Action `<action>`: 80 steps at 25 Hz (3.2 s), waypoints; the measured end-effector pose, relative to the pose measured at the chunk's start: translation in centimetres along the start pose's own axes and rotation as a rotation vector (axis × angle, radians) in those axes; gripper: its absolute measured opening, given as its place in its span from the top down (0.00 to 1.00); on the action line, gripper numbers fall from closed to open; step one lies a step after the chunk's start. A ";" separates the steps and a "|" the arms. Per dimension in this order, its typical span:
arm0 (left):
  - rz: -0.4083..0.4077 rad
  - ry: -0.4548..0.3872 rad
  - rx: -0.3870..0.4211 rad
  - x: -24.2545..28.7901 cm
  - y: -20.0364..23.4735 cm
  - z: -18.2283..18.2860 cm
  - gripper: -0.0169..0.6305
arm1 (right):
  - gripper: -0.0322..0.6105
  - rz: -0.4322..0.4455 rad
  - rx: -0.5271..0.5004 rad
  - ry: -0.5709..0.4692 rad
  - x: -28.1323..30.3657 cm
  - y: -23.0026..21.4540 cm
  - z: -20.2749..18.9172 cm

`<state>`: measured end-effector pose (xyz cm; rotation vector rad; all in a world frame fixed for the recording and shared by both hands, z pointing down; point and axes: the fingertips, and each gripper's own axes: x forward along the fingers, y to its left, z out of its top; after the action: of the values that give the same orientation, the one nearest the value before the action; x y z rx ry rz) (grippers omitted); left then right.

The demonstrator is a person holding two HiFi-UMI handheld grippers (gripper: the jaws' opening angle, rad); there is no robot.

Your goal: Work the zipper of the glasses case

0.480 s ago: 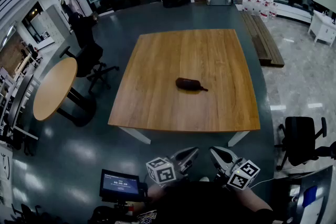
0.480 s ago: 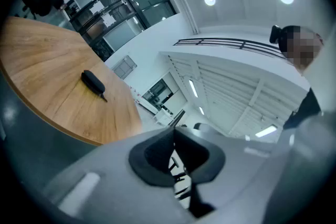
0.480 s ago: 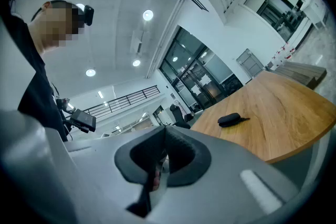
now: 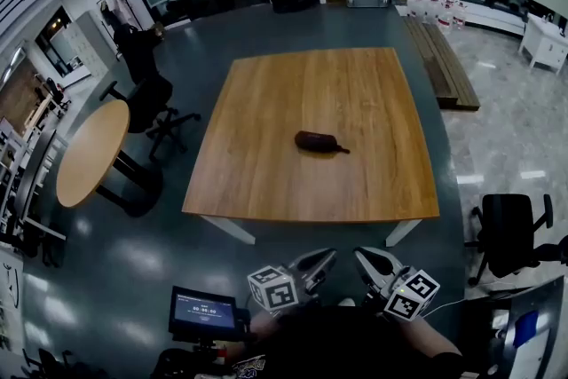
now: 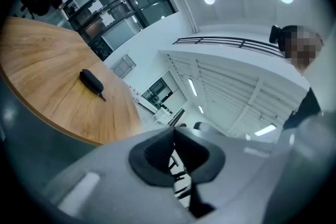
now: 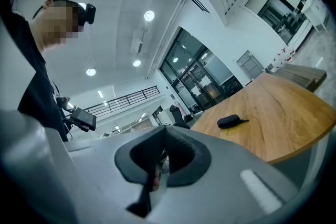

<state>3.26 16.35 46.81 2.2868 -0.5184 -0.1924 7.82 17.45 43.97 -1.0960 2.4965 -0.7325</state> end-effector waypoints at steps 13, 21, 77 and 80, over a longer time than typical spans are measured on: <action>0.028 -0.027 0.014 -1.2 -0.1 2.8 0.97 | 0.91 0.010 0.023 -0.069 1.2 0.3 2.3; 0.031 -0.034 -0.036 -1.1 4.6 6.4 0.97 | 0.86 -0.065 0.051 -0.071 5.9 -3.3 2.9; -0.091 0.708 0.480 9.0 19.3 18.9 0.41 | 0.47 0.769 -2.096 0.775 26.9 -14.2 1.3; -0.186 0.752 0.435 9.6 17.5 17.7 0.41 | 0.48 0.792 -2.138 0.739 26.6 -12.5 1.6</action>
<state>1.44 -10.24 47.37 2.5839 0.0580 0.7341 -1.53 -10.28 47.65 0.3174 3.1072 2.5566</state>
